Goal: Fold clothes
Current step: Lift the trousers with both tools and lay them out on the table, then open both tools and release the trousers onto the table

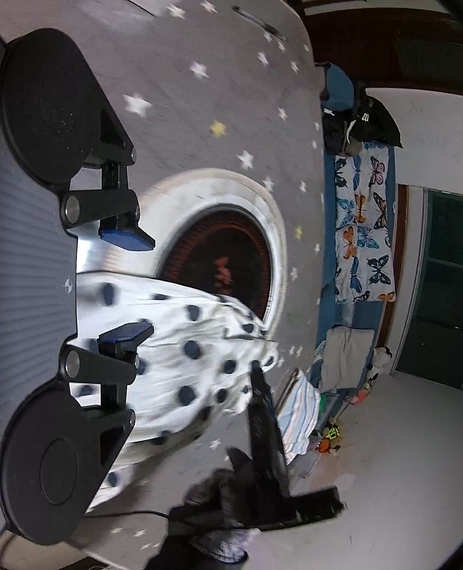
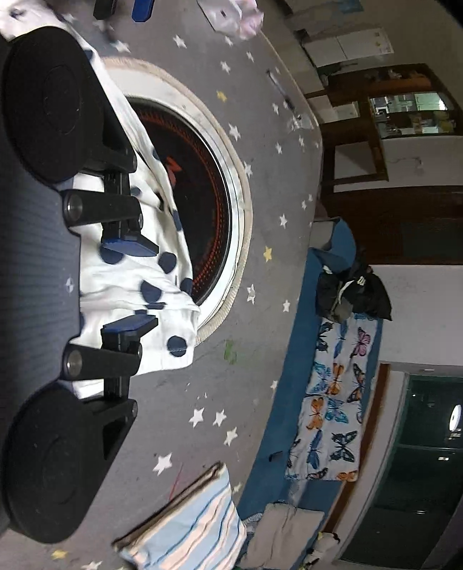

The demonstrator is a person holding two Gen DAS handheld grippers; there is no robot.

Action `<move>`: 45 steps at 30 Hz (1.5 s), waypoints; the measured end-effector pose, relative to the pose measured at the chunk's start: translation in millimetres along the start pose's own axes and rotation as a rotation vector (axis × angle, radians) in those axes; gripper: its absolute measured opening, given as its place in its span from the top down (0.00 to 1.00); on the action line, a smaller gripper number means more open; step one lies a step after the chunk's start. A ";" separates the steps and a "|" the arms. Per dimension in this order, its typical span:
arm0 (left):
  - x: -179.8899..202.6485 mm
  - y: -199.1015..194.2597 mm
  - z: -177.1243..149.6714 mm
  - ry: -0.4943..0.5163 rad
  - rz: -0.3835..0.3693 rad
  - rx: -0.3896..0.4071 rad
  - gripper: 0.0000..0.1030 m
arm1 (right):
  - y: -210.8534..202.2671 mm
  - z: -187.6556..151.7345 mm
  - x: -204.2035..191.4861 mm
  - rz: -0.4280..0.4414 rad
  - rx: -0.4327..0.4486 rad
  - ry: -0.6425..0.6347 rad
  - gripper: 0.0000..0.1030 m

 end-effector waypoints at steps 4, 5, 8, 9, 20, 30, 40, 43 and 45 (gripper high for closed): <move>5.0 32.4 17.9 0.016 -0.009 0.002 0.54 | 27.0 -4.1 4.7 0.010 -0.035 0.014 0.66; 4.3 42.6 22.8 0.023 -0.009 0.001 0.54 | 31.3 -5.3 5.6 0.015 -0.042 0.017 0.70; 5.5 70.5 32.1 0.045 -0.016 -0.007 0.54 | 34.6 -9.3 10.4 0.022 -0.047 0.028 0.90; 7.3 79.7 34.4 0.053 -0.020 -0.010 0.54 | 33.2 -10.2 12.8 0.019 -0.044 0.032 0.91; 34.9 176.5 57.5 0.159 -0.069 -0.044 0.54 | -45.4 -17.4 65.9 -0.089 0.063 0.096 0.95; 74.1 228.2 53.5 0.253 -0.137 -0.095 0.54 | -131.1 -68.3 104.9 -0.266 0.073 0.249 0.95; 96.7 239.6 42.3 0.353 -0.189 -0.077 0.88 | -178.2 -117.8 130.0 -0.429 0.003 0.351 0.86; 90.5 237.5 46.8 0.367 -0.135 -0.049 0.94 | -179.6 -108.5 130.5 -0.459 0.030 0.293 0.81; 81.9 236.6 52.2 0.359 -0.089 -0.030 0.94 | -178.7 -100.2 129.4 -0.477 0.051 0.238 0.79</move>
Point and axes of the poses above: each gripper's, at about its wrist camera, not at the fingertips, and y roughly the way its jaws point, x to its right, z to its top, the point moved 3 cm from there along y, roughly the way its jaws point, and after that the axes turned 14 degrees about x, right-handed, at the moved point
